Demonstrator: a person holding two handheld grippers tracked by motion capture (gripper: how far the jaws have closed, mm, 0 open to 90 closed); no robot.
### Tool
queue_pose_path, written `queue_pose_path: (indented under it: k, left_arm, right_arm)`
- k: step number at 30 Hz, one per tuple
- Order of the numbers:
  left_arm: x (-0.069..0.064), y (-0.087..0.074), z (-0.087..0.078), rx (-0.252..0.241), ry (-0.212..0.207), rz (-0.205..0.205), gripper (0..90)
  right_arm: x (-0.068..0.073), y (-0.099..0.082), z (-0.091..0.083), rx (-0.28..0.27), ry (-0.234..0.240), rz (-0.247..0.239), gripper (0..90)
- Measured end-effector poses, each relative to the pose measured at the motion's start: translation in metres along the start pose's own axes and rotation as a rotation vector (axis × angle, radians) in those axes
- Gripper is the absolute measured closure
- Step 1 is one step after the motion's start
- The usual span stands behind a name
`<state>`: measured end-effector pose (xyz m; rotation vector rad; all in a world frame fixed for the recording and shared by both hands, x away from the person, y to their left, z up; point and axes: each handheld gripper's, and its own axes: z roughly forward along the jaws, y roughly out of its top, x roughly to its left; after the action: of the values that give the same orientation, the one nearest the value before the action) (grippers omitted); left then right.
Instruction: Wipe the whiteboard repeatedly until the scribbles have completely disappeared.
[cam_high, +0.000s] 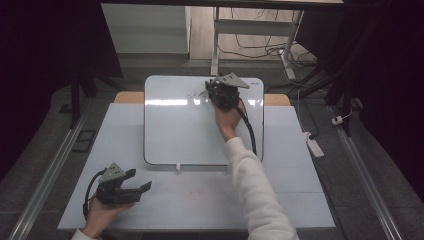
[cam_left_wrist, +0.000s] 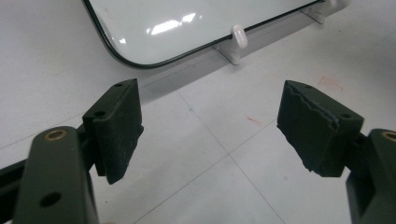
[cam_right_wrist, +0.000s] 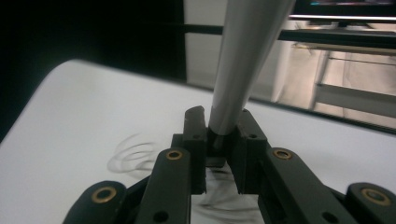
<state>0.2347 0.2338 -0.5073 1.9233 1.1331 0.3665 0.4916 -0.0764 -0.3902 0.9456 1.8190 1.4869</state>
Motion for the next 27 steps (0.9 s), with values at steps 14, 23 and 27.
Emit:
queue_pose_path:
  k: [14,23,27]
  left_arm:
    - [-0.001,0.002,0.001,0.002,-0.007,0.003,22.9]
    - [0.0,0.001,0.001,-0.004,-0.011,-0.005,23.1]
    - [0.001,0.001,0.0,-0.008,-0.013,-0.007,23.1]
  right_arm:
    - [0.03,-0.01,0.009,0.056,0.126,-0.108,77.5]
    - [0.033,-0.001,0.021,0.038,0.12,-0.08,77.4]
    - [0.042,-0.003,0.025,0.054,0.157,-0.08,77.4]
